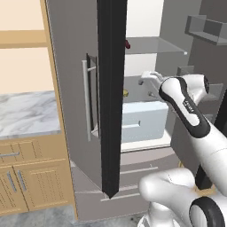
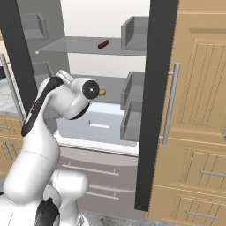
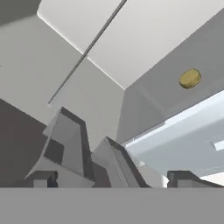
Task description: Retrieve the sausage and cheese from the fridge and place them on the cutting board on the counter.
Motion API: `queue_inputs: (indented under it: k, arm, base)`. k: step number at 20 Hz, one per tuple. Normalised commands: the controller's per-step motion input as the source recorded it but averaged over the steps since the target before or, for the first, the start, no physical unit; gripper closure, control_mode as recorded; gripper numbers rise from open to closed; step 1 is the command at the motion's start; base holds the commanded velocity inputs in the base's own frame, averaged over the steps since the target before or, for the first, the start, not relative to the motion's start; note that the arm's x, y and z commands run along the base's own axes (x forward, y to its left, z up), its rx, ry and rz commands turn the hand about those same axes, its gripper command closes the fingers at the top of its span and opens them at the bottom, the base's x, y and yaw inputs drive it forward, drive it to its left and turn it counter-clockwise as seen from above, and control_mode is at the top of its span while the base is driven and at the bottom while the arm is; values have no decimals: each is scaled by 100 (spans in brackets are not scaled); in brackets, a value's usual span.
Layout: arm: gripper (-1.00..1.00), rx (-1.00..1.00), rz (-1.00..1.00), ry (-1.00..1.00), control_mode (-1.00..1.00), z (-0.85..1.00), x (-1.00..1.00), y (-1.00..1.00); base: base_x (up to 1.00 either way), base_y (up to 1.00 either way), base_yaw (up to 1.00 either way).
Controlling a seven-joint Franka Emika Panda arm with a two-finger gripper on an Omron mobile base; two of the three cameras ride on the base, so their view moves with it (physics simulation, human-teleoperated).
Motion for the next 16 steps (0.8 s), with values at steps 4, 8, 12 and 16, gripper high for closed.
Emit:
queue_inputs:
  k: [4,8,12,16]
  arm:
    - [-100,0,0,14,-100,-23,93,38]
    - [-100,1,0,15,-100,-25,94,31]
    - [-100,4,0,14,-100,-27,88,22]
    - [-100,5,0,13,-100,-29,61,23]
  base:
    - [0,0,0]
    - [0,0,0]
    - [0,0,0]
    - [0,0,0]
